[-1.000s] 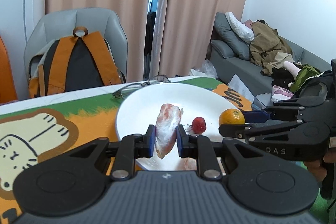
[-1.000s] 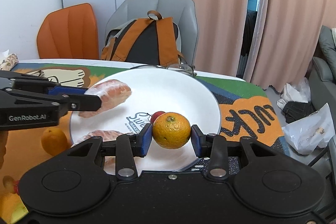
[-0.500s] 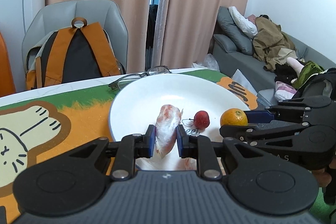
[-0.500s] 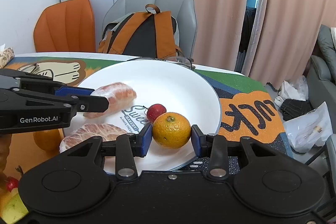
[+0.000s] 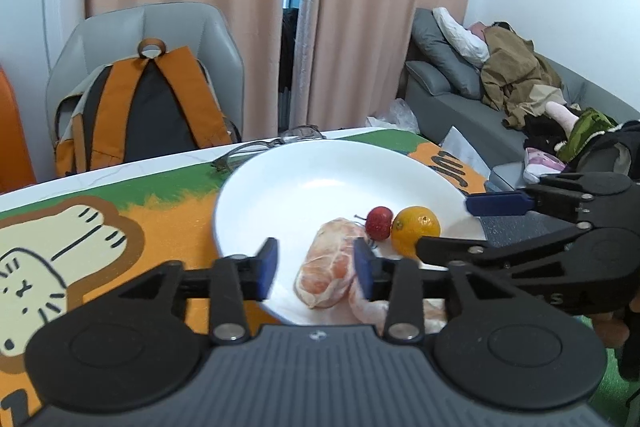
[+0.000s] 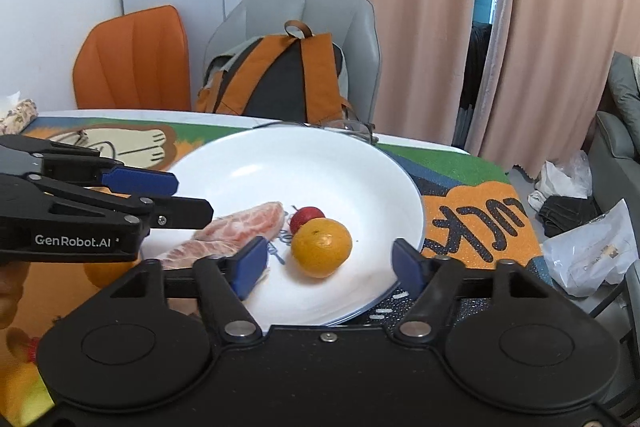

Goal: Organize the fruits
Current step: 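Withdraw both tools from the bowl toward the remaining mandarin and pears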

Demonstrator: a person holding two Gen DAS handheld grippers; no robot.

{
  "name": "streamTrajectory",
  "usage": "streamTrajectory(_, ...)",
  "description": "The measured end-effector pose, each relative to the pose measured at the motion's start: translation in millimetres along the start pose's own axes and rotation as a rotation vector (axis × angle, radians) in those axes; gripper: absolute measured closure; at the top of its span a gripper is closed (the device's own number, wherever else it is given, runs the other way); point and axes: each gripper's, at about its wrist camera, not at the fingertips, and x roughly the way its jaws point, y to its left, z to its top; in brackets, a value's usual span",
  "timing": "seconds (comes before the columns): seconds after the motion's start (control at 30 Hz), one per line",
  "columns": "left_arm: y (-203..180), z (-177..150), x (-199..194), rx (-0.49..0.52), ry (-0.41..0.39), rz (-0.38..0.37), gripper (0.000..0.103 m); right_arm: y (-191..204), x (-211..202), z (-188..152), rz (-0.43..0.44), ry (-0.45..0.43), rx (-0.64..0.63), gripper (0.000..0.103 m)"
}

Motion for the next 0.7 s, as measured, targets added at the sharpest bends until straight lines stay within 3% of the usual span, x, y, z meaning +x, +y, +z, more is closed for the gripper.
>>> streamTrajectory(0.17,9.8,-3.9,-17.9,-0.033,-0.016,-0.005,0.043,1.1,-22.5,0.6,0.018,-0.052,0.021,0.008)
streamTrajectory(0.3,17.7,-9.6,-34.2,-0.052,-0.030,0.007,0.035,1.0,-41.2,0.3,0.060,-0.073,0.056,0.001)
streamTrajectory(0.37,22.3,-12.2,-40.7,-0.056,-0.029,0.008,0.030,3.3,-51.1,-1.5,0.075,-0.084,0.062,0.000)
streamTrajectory(0.7,36.9,-41.2,-50.5,-0.054,0.001,0.050,0.030,16.7,-96.9,-23.6,0.130,-0.140,0.072,0.000)
